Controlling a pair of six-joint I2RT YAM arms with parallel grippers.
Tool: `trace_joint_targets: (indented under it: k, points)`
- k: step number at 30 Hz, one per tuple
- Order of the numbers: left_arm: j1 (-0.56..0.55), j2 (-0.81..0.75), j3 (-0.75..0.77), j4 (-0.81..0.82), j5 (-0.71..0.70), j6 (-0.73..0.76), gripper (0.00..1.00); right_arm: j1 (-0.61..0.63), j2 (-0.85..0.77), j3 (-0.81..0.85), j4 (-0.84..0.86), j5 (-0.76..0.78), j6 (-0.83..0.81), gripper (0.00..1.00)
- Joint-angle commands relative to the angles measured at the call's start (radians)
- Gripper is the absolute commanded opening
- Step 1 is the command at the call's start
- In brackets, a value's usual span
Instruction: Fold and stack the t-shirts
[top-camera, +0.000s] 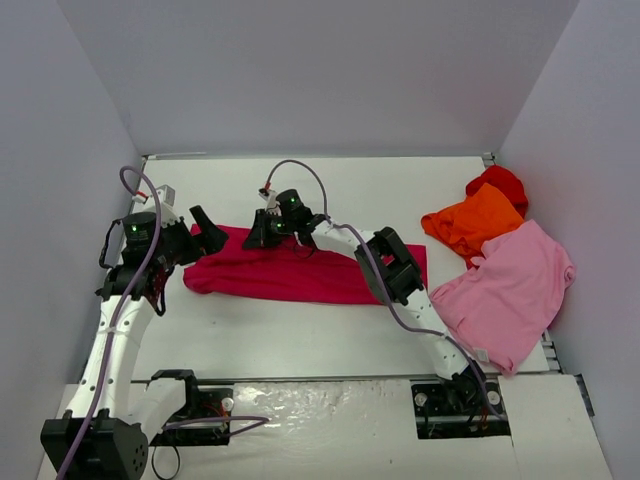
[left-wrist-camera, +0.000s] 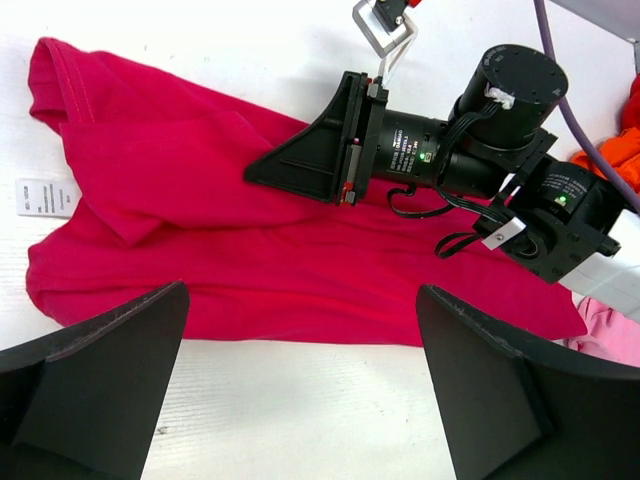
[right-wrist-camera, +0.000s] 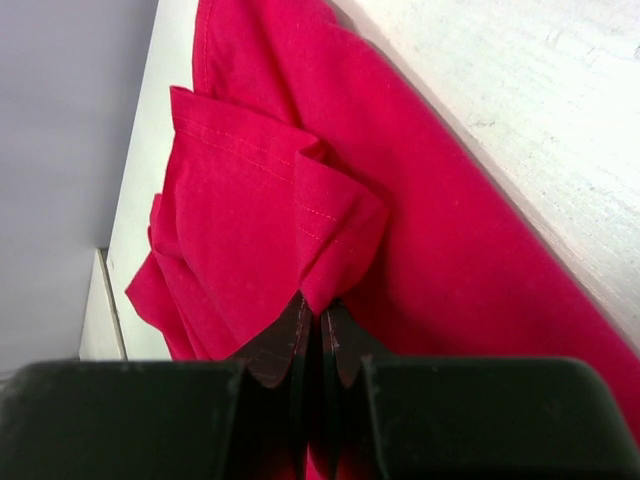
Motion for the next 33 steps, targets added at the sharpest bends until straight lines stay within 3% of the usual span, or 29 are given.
trace_joint_targets:
  k: [1, 12, 23, 26, 33]
  points:
    - [-0.008, 0.007, 0.010, 0.076, 0.021, -0.019, 0.97, 0.033, -0.109, 0.000, 0.021, -0.013, -0.045, 0.00]
    - [-0.008, 0.003, -0.001, 0.096, 0.025, -0.030, 0.97, 0.139, -0.304, -0.117, -0.101, 0.062, -0.213, 0.00]
    - [-0.011, 0.008, -0.014, 0.115, 0.028, -0.040, 0.97, 0.160, -0.405, -0.269, -0.123, 0.107, -0.233, 0.00]
    - [-0.015, 0.017, -0.010, 0.116, 0.032, -0.040, 0.97, 0.169, -0.418, -0.307, -0.126, 0.094, -0.233, 0.06]
    - [-0.015, 0.028, -0.003, 0.117, 0.027, -0.033, 0.97, 0.195, -0.494, -0.423, -0.126, 0.097, -0.225, 0.08]
